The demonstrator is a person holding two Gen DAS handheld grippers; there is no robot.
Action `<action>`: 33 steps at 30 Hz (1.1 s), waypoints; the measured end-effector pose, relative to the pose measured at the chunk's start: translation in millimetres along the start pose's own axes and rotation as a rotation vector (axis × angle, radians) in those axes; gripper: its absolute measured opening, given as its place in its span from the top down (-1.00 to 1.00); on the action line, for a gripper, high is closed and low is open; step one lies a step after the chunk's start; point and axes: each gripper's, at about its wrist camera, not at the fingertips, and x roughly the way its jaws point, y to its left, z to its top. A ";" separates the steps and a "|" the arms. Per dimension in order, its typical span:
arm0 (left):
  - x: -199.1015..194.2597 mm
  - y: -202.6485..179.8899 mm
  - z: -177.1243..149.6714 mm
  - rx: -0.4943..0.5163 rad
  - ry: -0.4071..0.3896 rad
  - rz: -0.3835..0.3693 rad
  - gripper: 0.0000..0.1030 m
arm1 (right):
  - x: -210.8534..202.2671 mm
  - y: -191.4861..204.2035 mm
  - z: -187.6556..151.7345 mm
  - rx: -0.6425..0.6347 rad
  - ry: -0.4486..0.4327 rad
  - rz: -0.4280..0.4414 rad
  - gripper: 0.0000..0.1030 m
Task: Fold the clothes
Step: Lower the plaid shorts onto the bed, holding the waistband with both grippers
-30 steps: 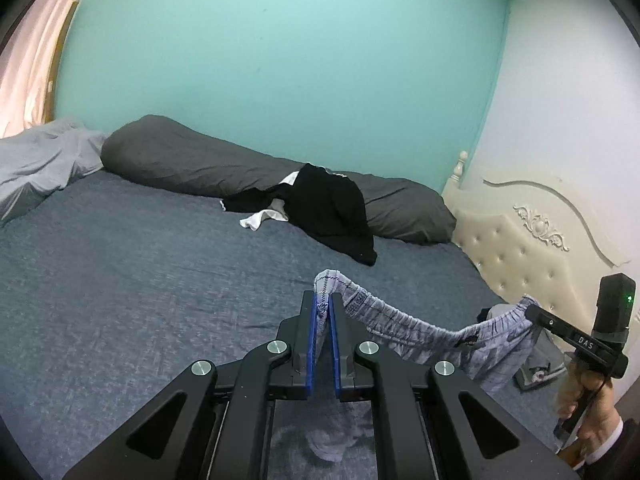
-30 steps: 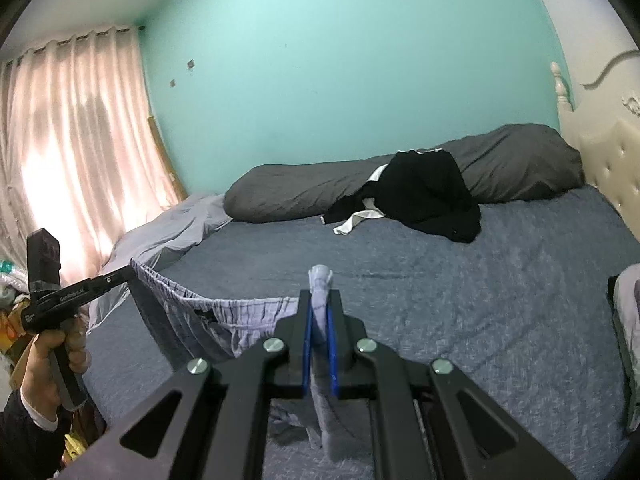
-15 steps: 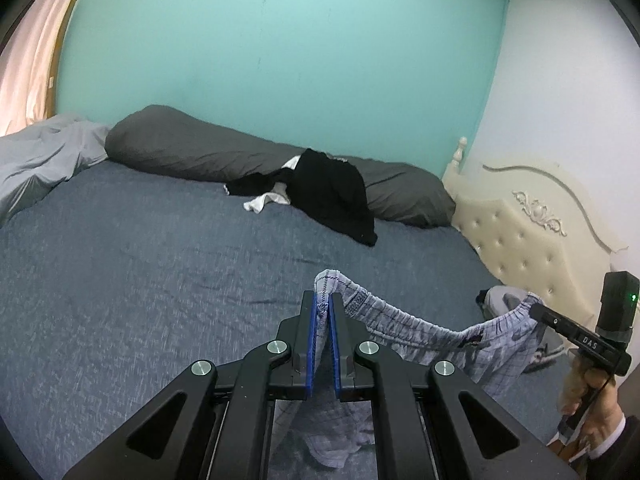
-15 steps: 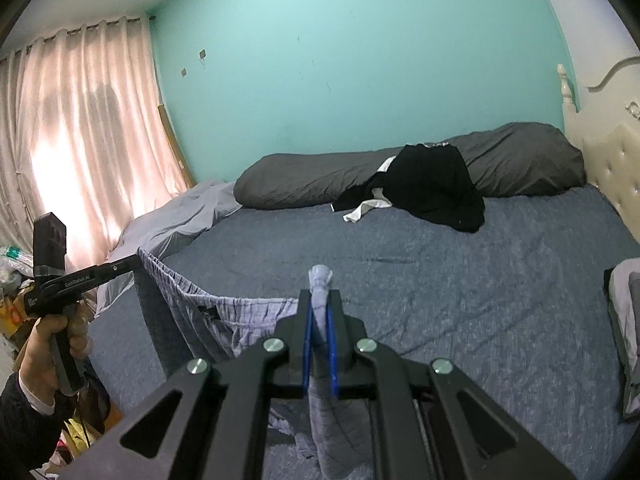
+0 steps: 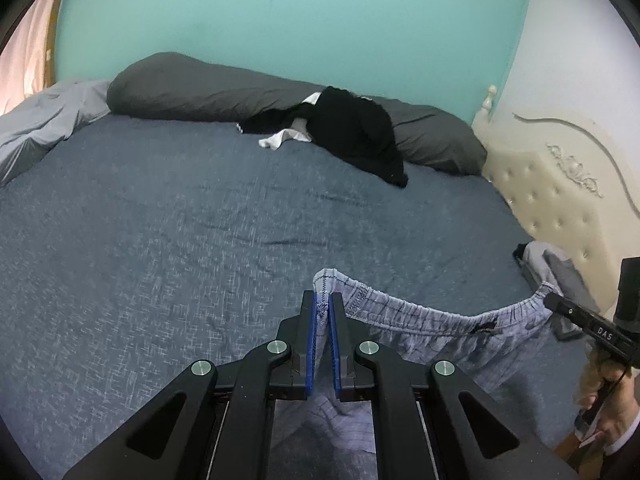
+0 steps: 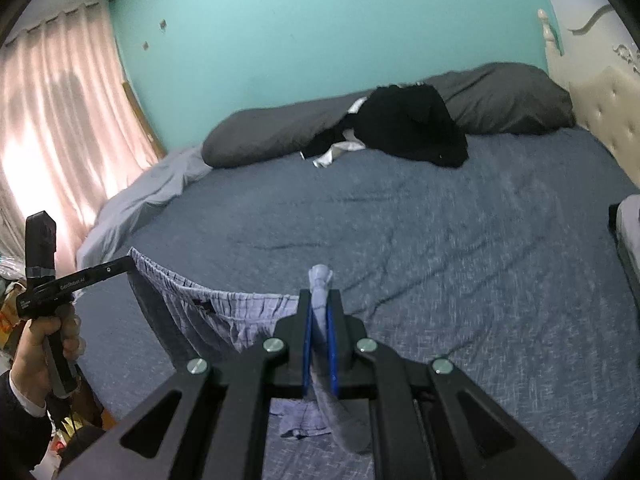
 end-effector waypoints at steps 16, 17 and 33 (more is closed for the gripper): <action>103.3 21.4 -2.0 0.009 0.091 0.031 0.88 | 90.0 -38.7 -2.4 0.012 0.080 -0.044 0.88; 108.7 22.0 -0.7 0.011 0.094 0.032 0.88 | 95.2 -40.7 0.7 0.009 0.082 -0.045 0.88; 177.0 29.7 -42.6 0.045 0.228 0.068 0.87 | 171.2 -54.3 -34.6 0.033 0.320 -0.172 0.87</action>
